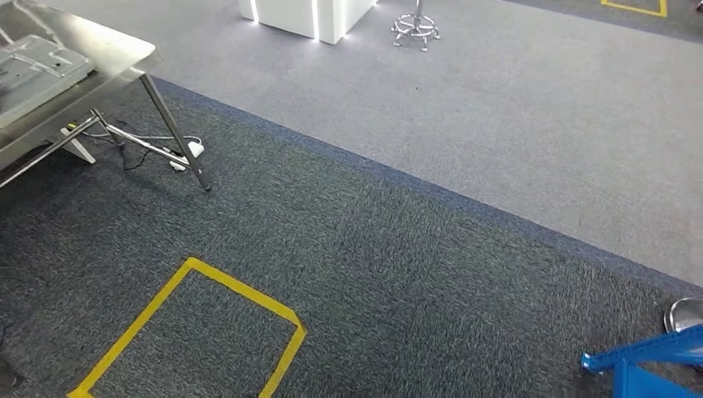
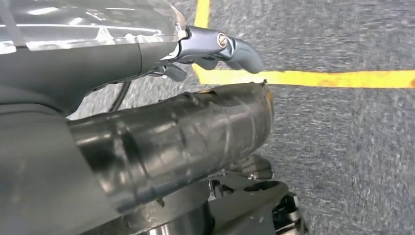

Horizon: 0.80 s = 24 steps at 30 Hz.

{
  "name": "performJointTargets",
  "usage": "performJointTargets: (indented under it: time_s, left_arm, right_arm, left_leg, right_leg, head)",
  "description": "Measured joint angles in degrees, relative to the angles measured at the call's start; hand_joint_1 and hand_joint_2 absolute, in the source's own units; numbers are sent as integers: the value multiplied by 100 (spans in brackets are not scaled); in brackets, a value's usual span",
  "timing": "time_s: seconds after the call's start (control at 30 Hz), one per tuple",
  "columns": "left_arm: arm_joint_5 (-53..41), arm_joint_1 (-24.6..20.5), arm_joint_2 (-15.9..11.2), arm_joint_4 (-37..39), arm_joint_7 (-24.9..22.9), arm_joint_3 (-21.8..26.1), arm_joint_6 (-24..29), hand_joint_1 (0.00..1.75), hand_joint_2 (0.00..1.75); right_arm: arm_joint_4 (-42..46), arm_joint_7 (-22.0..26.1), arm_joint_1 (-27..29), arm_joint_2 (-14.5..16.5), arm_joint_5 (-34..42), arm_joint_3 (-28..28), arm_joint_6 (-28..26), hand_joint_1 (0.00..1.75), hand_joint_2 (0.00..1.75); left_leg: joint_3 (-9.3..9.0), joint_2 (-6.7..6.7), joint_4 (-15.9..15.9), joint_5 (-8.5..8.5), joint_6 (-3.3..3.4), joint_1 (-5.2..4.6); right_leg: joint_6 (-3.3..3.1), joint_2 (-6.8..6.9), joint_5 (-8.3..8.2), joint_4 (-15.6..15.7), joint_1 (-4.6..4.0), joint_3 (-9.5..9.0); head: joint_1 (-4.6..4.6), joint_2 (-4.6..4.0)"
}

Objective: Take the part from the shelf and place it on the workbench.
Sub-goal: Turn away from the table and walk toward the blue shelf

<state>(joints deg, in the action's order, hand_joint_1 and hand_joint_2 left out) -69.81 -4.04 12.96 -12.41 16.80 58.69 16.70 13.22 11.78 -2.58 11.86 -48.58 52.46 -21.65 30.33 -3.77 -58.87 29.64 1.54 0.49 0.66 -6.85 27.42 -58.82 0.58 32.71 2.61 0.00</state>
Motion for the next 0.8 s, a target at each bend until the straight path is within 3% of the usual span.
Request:
performJointTargets:
  time_s: [0.03, 0.07, 0.1, 0.17, 0.2, 0.27, 0.3, 0.33, 0.4, 0.47, 0.57, 0.63, 0.7, 0.77, 0.8]
  left_arm:
    - [2, -6, 0, 0, 1, 1, -4, 0, 0]
    - [5, -11, -1, 0, 2, 1, -9, 0, 0]
    - [8, -14, -1, 0, 3, 2, -16, 0, 0]
    - [10, -6, -2, 0, 9, 3, -37, 0, 0]
    - [11, 1, -3, 0, 11, 3, -47, 0, 0]
    - [14, 17, -7, 0, 11, 5, -59, 0, 0]
    - [16, 19, -9, 0, 11, 6, -61, 0, 0]
    - [17, 16, -10, 0, 11, 7, -61, 0, 0]
    - [17, 7, -10, 0, 12, 7, -61, 0, 0]
    - [17, 3, -11, 0, 12, 7, -64, 0, 0]
    - [15, -19, -9, 0, 8, 7, -73, 0, 0]
    - [12, -22, -9, 0, 7, 7, -75, 0, 0]
    - [9, -9, -11, 0, 5, 7, -76, 0, 0]
    - [8, 11, -11, 0, -3, 7, -77, 0, 0]
    - [9, 19, -11, 0, -9, 7, -78, 0, 0]
  right_arm:
    - [-1, -8, 14, 1, -2, -1, 4, 0, 0]
    - [-2, -16, 30, 1, -3, -1, 7, 0, 0]
    - [-3, -23, 41, 1, -6, -1, 9, 0, 0]
    - [-4, -32, 43, 1, -16, -1, 24, 0, 0]
    - [-4, -34, 38, 1, -21, -2, 34, 0, 0]
    - [-4, -35, 36, 1, -28, -2, 48, 0, 0]
    - [-4, -36, 42, 1, -29, -2, 49, 0, 0]
    - [-4, -38, 49, 1, -30, -1, 50, 0, 0]
    - [-4, -41, 52, 1, -30, -1, 50, 0, 0]
    - [-4, -42, 39, 2, -35, -2, 51, 0, 0]
    - [-4, -45, 50, 5, -53, -3, 58, 0, 0]
    - [-4, -46, 50, 10, -61, -3, 63, 0, 0]
    - [-4, -48, 39, 13, -65, -3, 67, 0, 0]
    - [-4, -52, 37, 14, -74, -3, 72, 0, 0]
    - [-4, -60, 42, 14, -78, -3, 73, 0, 0]
  left_leg:
    - [-4, 54, 8, -15, 32, -3]
    - [-13, 119, 35, -38, 76, -2]
    - [-19, 187, 69, -65, 123, 0]
    - [-19, 339, 116, -98, 192, -6]
    - [-12, 419, 119, -98, 205, -19]
    - [-3, 590, 115, -87, 215, -44]
    - [-5, 670, 113, -79, 216, -53]
    - [-13, 741, 112, -70, 214, -60]
    - [-47, 859, 113, -47, 193, -76]
    - [-77, 954, 111, -23, 147, -91]
    - [-116, 1061, 110, 8, 66, -90]
    - [-31, 825, -136, 200, 10, -73]
    - [273, 506, -825, 573, -32, -45]
    - [587, 433, -1475, 780, -58, -28]
    - [630, 428, -1528, 712, -66, -22]
  right_leg:
    - [38, -55, -16, 12, 10, 18]
    - [66, -14, -6, -4, 14, 34]
    - [90, 112, 62, -95, 6, 80]
    - [120, 463, 373, -599, -6, 311]
    - [135, 572, 565, -970, -8, 487]
    - [153, 626, 745, -1504, 6, 734]
    - [151, 639, 677, -1487, 11, 711]
    - [139, 673, 518, -1247, 9, 572]
    - [77, 891, 175, -443, -32, 121]
    - [8, 1063, 52, 26, -92, -114]
    - [-54, 945, 26, 106, -96, -116]
    - [-110, 824, -22, 164, -46, -138]
    - [-146, 694, -51, 183, -26, -138]
    - [-154, 547, -57, 170, -29, -129]
    - [-152, 465, -55, 159, -28, -128]
  head:
    - [1, 0]
    - [1, 0]
    - [4, 0]
    - [8, 0]
    - [10, 0]
    - [9, 0]
    - [9, 0]
    - [9, 0]
    - [9, 0]
    - [8, 0]
    - [8, 0]
    - [-4, 0]
    - [-20, 0]
    - [-23, 0]
    - [-23, 0]
